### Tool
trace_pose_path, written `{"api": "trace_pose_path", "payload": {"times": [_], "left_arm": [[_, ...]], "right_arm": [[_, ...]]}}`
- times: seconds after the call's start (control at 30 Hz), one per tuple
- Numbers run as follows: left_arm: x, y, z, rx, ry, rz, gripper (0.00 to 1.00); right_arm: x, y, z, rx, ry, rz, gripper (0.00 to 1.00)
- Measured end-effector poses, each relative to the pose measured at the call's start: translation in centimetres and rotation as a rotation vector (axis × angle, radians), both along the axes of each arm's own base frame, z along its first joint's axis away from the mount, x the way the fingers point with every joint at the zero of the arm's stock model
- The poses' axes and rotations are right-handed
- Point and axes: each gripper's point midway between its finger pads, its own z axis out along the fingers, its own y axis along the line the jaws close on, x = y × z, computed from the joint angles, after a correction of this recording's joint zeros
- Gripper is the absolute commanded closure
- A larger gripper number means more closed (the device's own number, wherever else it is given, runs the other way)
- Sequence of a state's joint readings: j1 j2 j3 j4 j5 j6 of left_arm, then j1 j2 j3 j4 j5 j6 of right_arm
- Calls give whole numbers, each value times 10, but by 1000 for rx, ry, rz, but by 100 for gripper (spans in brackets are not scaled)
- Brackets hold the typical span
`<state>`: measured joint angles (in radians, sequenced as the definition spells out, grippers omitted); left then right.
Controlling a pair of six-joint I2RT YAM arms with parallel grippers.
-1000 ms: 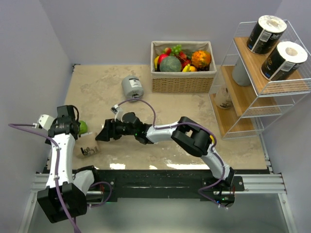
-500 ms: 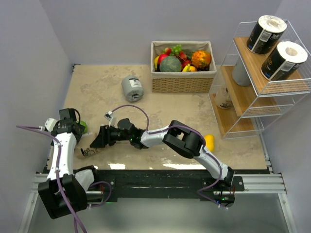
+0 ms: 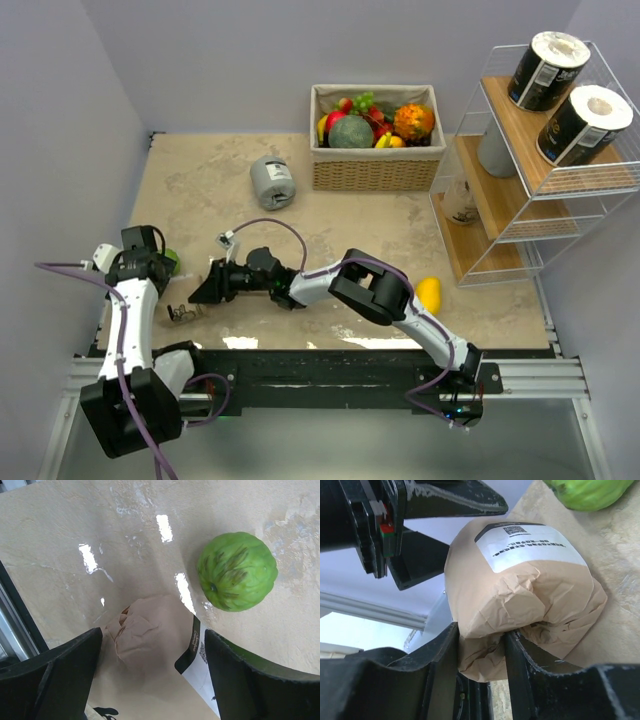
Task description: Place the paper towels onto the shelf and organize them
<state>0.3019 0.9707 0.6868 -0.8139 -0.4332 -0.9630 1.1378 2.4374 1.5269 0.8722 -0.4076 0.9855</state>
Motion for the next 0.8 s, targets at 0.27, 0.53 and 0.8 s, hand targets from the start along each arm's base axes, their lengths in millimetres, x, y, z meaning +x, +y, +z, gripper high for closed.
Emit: {"api": "trace_pose_path", "payload": {"times": [0.27,0.53,0.8], "left_arm": [[8,0,40,39,-91,-56,9],[49,-11,130,138,-386,-293,6],[82,-49,128,124,-468,-643,4]], "right_arm": [[-11,-23,0,-1,-44,11,66],[2,-76,31,-136,-154,-61,66],[50,-141,57,-469,-389,-259,66]]}}
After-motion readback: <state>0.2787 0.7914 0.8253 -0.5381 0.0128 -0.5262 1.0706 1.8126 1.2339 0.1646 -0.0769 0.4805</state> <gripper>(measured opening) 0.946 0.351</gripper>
